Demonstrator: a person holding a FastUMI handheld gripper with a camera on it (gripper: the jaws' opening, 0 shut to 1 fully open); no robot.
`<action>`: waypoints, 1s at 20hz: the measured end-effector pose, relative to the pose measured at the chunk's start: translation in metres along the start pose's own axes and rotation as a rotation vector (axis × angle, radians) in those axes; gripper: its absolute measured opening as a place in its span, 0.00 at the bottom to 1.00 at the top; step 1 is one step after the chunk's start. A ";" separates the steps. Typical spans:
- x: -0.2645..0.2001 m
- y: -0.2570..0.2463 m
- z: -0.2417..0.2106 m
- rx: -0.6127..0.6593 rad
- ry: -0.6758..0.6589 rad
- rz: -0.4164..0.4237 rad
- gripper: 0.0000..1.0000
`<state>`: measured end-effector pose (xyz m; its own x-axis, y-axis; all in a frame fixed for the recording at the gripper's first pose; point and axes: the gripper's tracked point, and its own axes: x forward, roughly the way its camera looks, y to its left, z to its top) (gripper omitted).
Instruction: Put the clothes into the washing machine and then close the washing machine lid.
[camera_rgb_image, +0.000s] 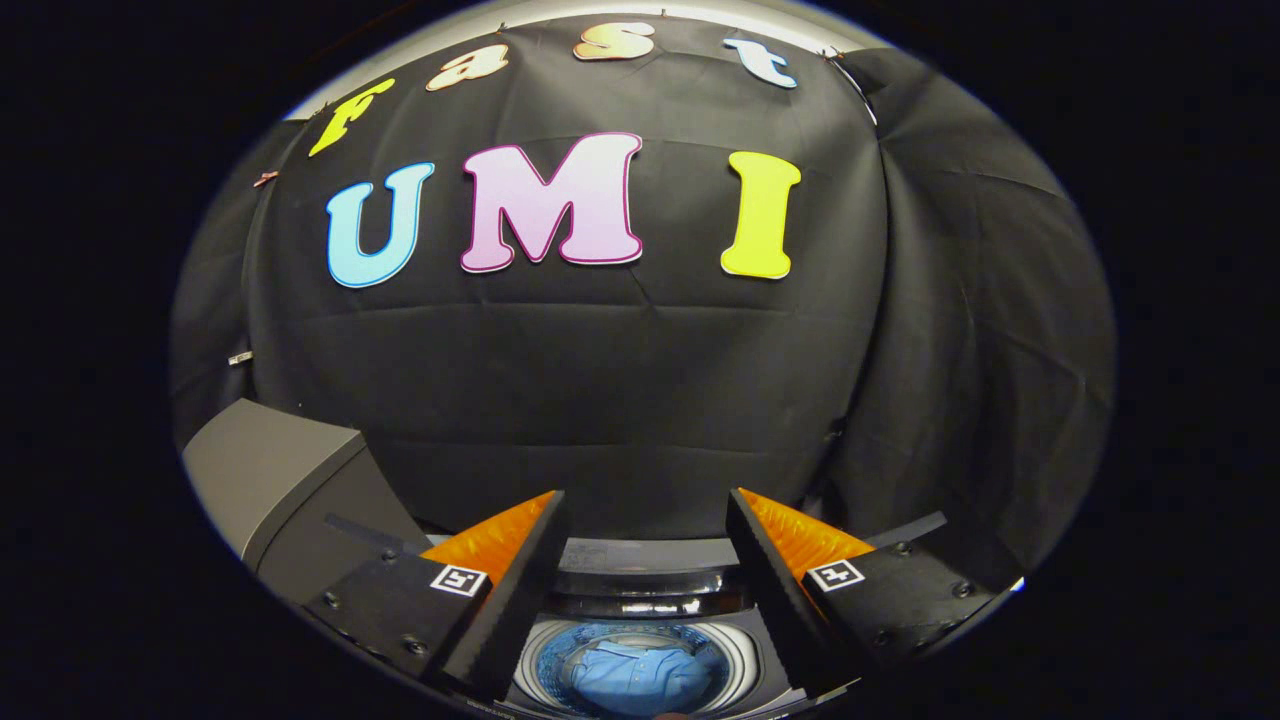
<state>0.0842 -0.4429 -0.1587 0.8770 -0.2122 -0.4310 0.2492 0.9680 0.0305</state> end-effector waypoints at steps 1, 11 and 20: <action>-0.002 0.001 -0.002 0.000 0.002 0.004 1.00; -0.017 0.001 -0.022 0.002 0.051 0.013 1.00; -0.029 0.004 -0.090 -0.045 0.234 0.023 0.99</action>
<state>0.0230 -0.4210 -0.2268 0.7621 -0.1582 -0.6279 0.2067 0.9784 0.0044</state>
